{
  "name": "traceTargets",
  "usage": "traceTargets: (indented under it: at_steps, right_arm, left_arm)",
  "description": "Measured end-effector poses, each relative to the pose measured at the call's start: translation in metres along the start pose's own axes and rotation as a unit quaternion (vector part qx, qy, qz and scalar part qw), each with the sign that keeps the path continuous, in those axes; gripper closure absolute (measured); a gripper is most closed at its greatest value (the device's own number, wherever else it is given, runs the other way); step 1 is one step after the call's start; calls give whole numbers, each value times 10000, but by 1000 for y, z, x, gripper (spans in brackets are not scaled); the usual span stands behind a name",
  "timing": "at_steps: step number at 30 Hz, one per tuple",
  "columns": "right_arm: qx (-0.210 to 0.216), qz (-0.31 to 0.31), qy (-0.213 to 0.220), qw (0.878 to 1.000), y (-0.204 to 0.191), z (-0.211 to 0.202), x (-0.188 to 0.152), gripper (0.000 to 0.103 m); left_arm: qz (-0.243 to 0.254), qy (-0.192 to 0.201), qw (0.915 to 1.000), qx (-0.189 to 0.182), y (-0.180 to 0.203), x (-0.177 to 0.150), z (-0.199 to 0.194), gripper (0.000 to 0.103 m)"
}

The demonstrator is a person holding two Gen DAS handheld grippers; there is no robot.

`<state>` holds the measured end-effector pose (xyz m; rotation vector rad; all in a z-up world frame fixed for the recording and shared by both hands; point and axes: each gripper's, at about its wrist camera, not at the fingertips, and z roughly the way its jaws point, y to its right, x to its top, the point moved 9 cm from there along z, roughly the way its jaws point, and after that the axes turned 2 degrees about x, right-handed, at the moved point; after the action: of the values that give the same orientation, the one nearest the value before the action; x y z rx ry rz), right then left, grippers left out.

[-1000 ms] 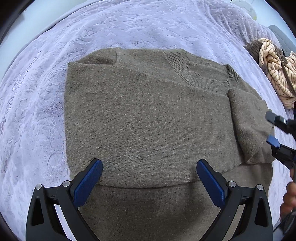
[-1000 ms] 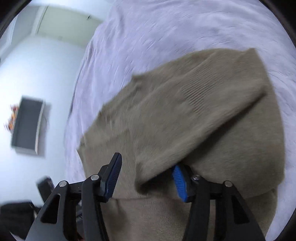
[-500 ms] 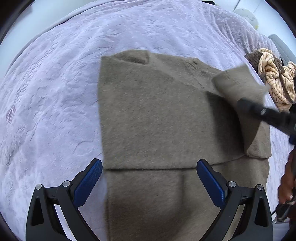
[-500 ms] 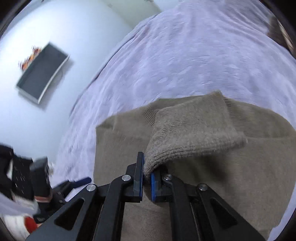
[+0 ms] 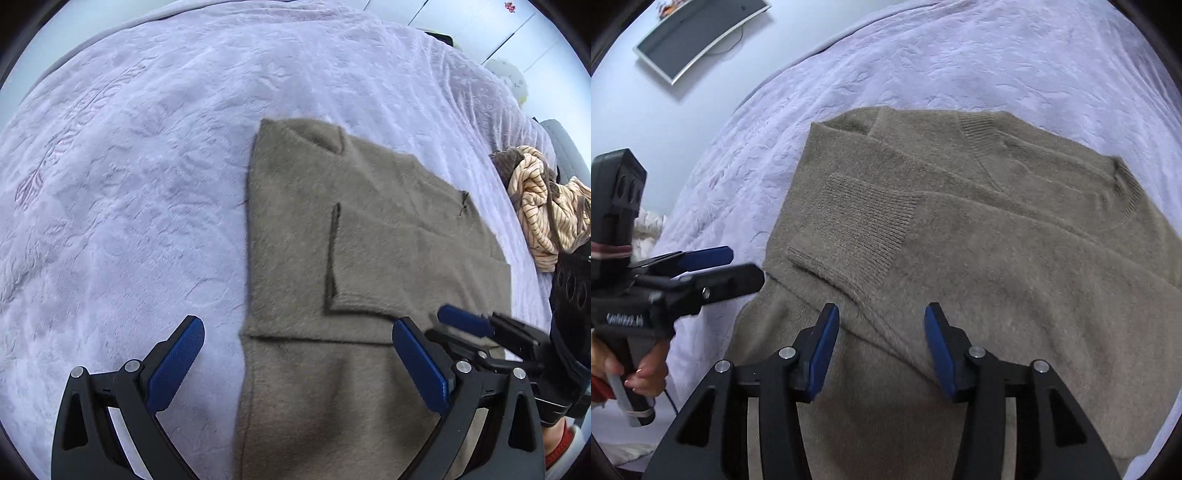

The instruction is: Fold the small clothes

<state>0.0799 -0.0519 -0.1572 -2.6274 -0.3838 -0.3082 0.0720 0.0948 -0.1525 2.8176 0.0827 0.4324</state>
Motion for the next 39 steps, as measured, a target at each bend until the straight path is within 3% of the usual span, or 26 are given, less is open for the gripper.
traceTargets:
  at_steps: [4, 7, 9, 10, 12, 15, 18, 19, 20, 21, 23, 26, 29, 30, 33, 34, 35, 36, 37, 39]
  right_arm:
    - [231, 1227, 269, 9918, 46, -29, -24, 51]
    - [395, 2334, 547, 9700, 89, -51, -50, 51]
    - [614, 3151, 799, 9437, 122, -69, -72, 51]
    - [689, 3485, 914, 9303, 136, -76, -83, 51]
    - [778, 4025, 1124, 9052, 159, -86, -101, 51]
    - [897, 4659, 1392, 8692, 186, -94, -122, 51]
    - [1008, 4970, 1566, 8476, 205, -95, -130, 51]
    - [1053, 5028, 1606, 8428, 209, -94, -130, 52]
    - [1085, 5066, 1650, 8393, 212, -93, -128, 67]
    - [1099, 5081, 1683, 8375, 214, -93, -125, 96]
    - [1052, 4974, 1765, 8429, 216, -101, -118, 95]
    - [852, 4599, 1838, 8645, 213, -117, -110, 96]
    - [467, 4503, 1502, 8789, 224, -106, -120, 96]
    - [417, 4546, 1388, 8788, 229, -99, -126, 96]
    - [736, 4791, 1375, 8638, 235, -91, -135, 95]
    - [755, 4786, 1374, 8639, 235, -93, -137, 94]
    - [742, 4753, 1343, 8663, 233, -94, -137, 91]
    - [728, 4703, 1294, 8699, 231, -97, -139, 87]
    - [698, 4642, 1236, 8743, 228, -99, -140, 85]
    - [679, 4554, 1134, 8804, 222, -103, -142, 70]
  left_arm:
    - [235, -40, 9996, -133, 22, 11, 6, 1]
    - [316, -194, 9988, -328, 37, 16, 17, 1]
    - [263, -362, 9980, -443, 43, 16, 26, 21]
    - [214, -537, 9971, -485, 44, 14, 32, 37]
    - [70, -785, 9955, -527, 46, 13, 42, 42]
    - [196, -800, 9955, -472, 49, 13, 45, 42]
    - [380, -834, 9950, -396, 52, 12, 47, 43]
    - [437, -809, 9952, -340, 51, 13, 47, 60]
    - [515, -794, 9953, -200, 50, 13, 47, 73]
    - [534, -793, 9953, -140, 49, 14, 47, 73]
    - [472, -731, 9960, -212, 47, 14, 41, 84]
    - [567, -700, 9959, -111, 42, 12, 40, 84]
    - [643, -679, 9956, -5, 41, 9, 46, 84]
    - [687, -645, 9955, 44, 41, 9, 46, 84]
    - [714, -502, 9961, 127, 42, 10, 41, 83]
    - [726, -477, 9961, 183, 41, 10, 40, 71]
    - [744, -441, 9957, 322, 38, 10, 38, 46]
    - [769, -400, 9953, 440, 34, 10, 37, 32]
    - [809, -354, 9950, 472, 34, 10, 35, 24]
    - [851, -452, 9943, 458, 34, 7, 36, 24]
